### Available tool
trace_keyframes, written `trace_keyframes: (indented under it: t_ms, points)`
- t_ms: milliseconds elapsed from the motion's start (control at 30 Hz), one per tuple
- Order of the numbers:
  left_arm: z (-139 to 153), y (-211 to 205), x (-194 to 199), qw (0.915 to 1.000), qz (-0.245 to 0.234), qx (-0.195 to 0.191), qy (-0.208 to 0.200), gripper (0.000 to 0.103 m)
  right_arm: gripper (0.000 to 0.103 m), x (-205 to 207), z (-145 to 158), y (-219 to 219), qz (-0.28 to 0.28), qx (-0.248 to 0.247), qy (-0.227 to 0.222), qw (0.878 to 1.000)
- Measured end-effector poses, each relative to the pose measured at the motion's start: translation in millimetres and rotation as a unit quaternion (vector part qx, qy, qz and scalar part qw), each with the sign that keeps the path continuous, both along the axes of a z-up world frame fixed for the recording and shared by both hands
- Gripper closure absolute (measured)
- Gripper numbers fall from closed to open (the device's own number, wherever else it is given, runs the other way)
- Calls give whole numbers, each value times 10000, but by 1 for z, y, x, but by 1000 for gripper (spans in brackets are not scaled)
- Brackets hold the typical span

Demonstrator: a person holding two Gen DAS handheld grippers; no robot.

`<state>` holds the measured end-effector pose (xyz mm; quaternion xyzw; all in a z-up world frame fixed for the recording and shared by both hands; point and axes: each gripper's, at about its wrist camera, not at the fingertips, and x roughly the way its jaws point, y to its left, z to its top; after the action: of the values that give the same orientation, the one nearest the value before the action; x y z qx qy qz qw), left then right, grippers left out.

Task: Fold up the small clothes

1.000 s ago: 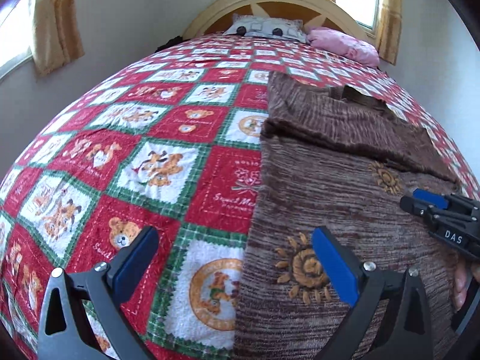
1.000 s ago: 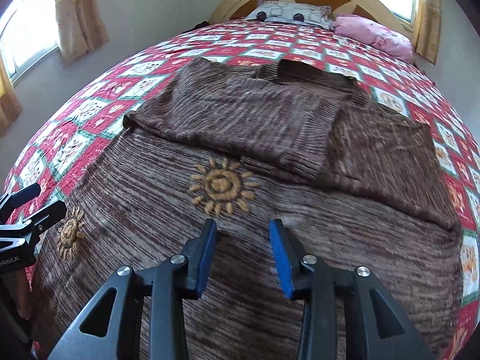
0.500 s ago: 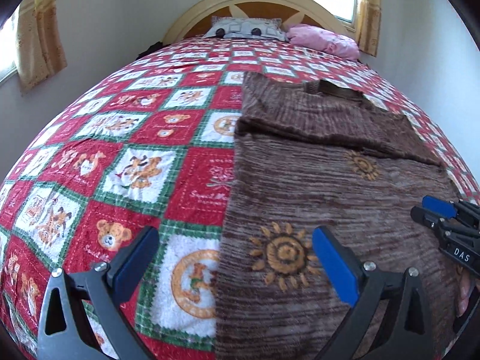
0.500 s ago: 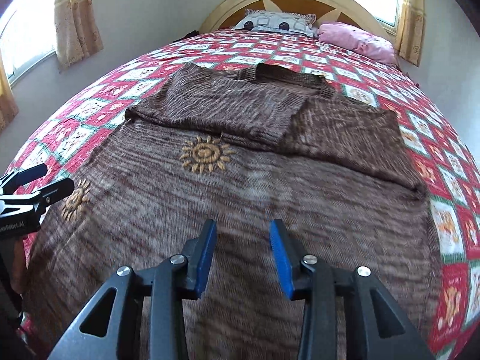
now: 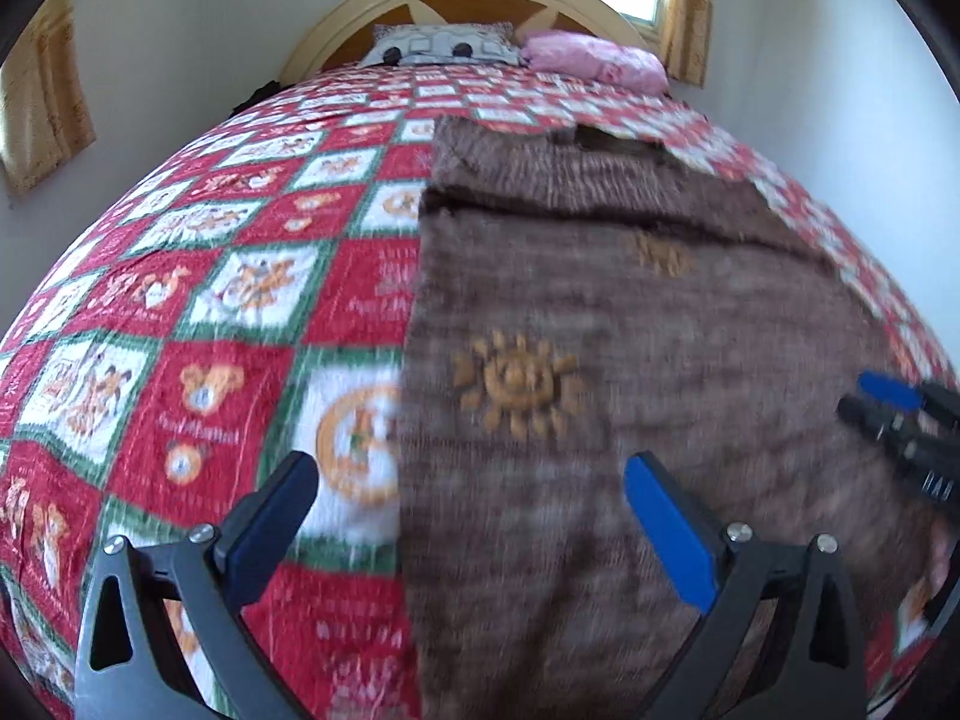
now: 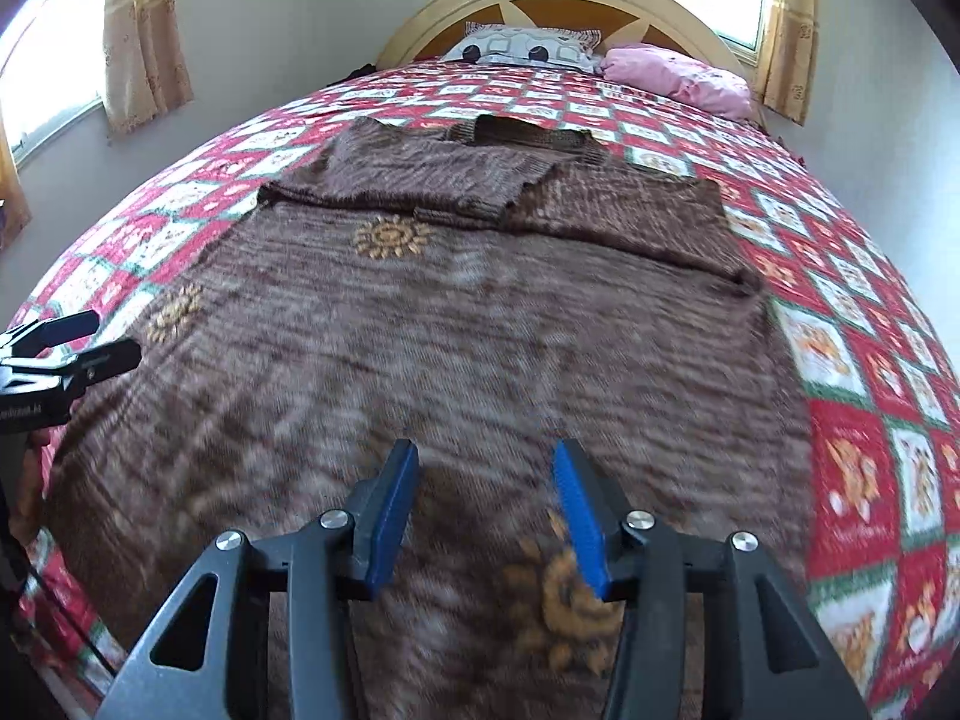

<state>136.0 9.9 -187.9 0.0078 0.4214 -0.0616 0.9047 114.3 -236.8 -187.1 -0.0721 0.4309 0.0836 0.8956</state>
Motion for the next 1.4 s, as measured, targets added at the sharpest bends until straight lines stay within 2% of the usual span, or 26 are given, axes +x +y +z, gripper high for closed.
trace_keyframes:
  t_ms: [67, 133, 500, 567, 667, 967, 1400]
  points:
    - [-7, -1, -10, 9999, -102, 136, 19, 0, 54, -8, 0, -3, -6, 9, -9, 10000]
    - [-8, 3, -24, 9997, -183, 88, -156, 0, 54, -16, -1, -6, 2, -8, -16, 10000]
    - [-8, 15, -48, 9993, -254, 83, -248, 0, 51, -52, -1, -17, -27, -177, 18, 9998]
    - [-9, 18, -50, 9993, -256, 45, -274, 0, 45, -57, -2, -22, -84, -148, 56, 9998]
    - [-10, 19, -55, 9992, -232, 29, -312, 0, 45, -65, -3, -28, -130, -45, 32, 9999]
    - [-9, 11, -68, 9992, -317, 38, -244, 0, 45, -80, -6, -30, -181, -21, -50, 9998]
    - [-10, 13, -75, 9999, -166, -19, -9, 0, 43, -98, -7, -43, -215, 99, -14, 9997]
